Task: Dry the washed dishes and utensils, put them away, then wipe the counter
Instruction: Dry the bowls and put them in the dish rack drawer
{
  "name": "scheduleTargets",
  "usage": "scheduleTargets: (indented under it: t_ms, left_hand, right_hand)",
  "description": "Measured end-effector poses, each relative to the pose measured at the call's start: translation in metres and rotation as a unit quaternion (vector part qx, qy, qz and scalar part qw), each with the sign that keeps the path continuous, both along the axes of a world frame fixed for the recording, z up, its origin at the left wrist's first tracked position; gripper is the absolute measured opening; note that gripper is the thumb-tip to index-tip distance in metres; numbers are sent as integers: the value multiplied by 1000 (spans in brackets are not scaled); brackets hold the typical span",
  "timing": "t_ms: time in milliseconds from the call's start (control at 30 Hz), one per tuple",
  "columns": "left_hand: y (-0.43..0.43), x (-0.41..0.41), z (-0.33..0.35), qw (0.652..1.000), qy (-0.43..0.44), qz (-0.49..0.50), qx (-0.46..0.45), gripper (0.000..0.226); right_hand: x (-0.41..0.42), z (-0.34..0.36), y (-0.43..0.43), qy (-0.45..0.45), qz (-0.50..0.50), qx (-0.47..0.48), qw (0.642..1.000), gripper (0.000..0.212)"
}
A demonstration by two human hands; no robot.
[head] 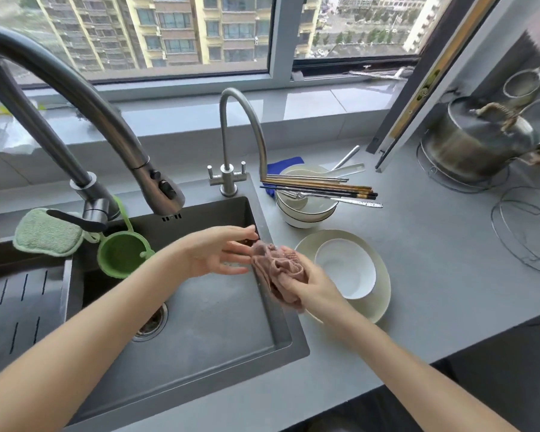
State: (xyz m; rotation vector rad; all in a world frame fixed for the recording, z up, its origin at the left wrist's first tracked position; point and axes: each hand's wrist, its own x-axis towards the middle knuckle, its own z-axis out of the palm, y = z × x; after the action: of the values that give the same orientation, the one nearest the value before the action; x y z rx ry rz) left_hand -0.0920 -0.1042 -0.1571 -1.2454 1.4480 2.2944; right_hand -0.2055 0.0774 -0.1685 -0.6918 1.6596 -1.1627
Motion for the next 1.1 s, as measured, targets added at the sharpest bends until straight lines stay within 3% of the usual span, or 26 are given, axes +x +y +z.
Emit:
scheduleTargets:
  t_ms: [67, 200, 300, 467, 600, 800, 967, 1100]
  left_hand:
    - [15, -13, -6, 999, -29, 35, -9, 38]
    - [75, -56, -22, 997, -59, -31, -24, 32]
    - [109, -91, -42, 993, -80, -67, -51, 35]
    - [130, -124, -62, 991, -112, 18, -75, 35]
    - [134, -129, -58, 987, -119, 67, -85, 52]
    - [133, -113, -36, 983, -126, 103, -84, 50]
    - [137, -98, -13, 941, -144, 44, -304, 28]
    - [135, -93, -11, 841, -193, -54, -502, 51]
  right_hand:
    - [-18, 14, 15, 76, -46, -32, 996, 19]
    - [-62, 44, 49, 129, -158, -90, 975, 11]
    - [-93, 71, 67, 35, -250, -145, 957, 19]
    - [-136, 94, 96, -42, -328, -201, 922, 17]
    - [-146, 91, 109, -75, -318, -194, 925, 24]
    - [-151, 85, 109, -128, -283, -200, 929, 22]
    - [-151, 87, 96, -127, -261, -191, 938, 21]
    - [-144, 89, 87, -118, -240, -188, 945, 21]
